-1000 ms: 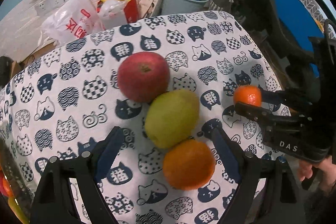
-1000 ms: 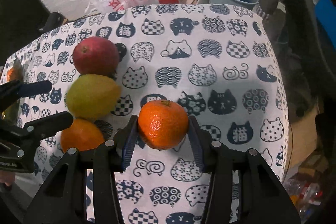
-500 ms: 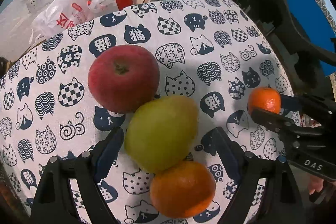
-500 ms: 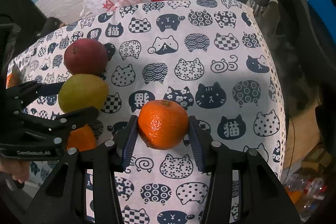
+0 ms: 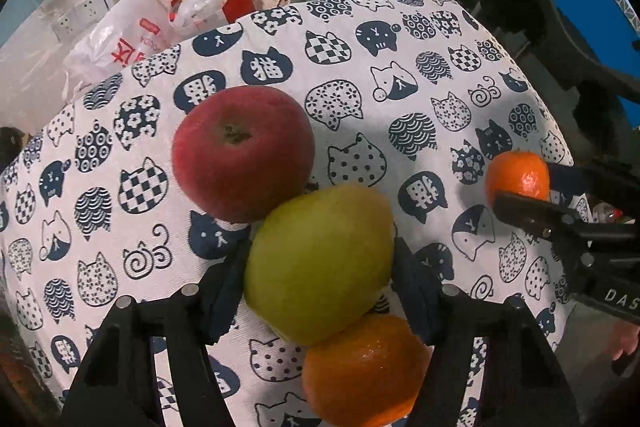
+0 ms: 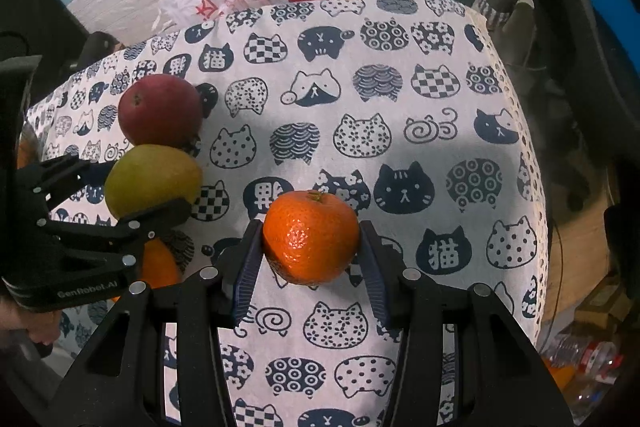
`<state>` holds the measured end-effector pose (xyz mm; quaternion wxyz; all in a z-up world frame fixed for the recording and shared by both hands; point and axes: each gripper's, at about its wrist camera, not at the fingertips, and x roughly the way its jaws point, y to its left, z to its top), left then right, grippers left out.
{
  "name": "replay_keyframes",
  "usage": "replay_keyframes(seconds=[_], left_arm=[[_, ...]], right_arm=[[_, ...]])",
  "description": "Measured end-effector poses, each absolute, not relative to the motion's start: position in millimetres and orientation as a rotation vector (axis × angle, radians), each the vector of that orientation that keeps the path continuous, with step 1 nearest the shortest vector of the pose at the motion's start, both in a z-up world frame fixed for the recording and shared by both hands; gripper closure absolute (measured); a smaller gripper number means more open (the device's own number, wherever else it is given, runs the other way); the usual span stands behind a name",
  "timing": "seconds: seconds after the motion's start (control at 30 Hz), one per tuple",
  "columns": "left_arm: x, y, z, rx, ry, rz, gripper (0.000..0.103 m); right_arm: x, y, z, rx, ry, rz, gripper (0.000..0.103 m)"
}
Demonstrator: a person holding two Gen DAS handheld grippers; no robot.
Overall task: Organize fruits
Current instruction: 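Grasp the green pear with left tool and lift while right tool holds the mandarin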
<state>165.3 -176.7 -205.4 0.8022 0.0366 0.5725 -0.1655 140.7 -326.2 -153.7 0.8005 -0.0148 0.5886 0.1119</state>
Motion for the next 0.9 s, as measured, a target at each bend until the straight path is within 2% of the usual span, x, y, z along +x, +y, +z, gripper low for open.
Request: replay_keyframes(seconds=[0.9], left_arm=[[125.1, -132.4, -129.1, 0.059, 1.079, -0.309, 0.033]], right_arm=[[123.8, -282.9, -96.7, -0.077, 1.113, 0.338, 0.057]])
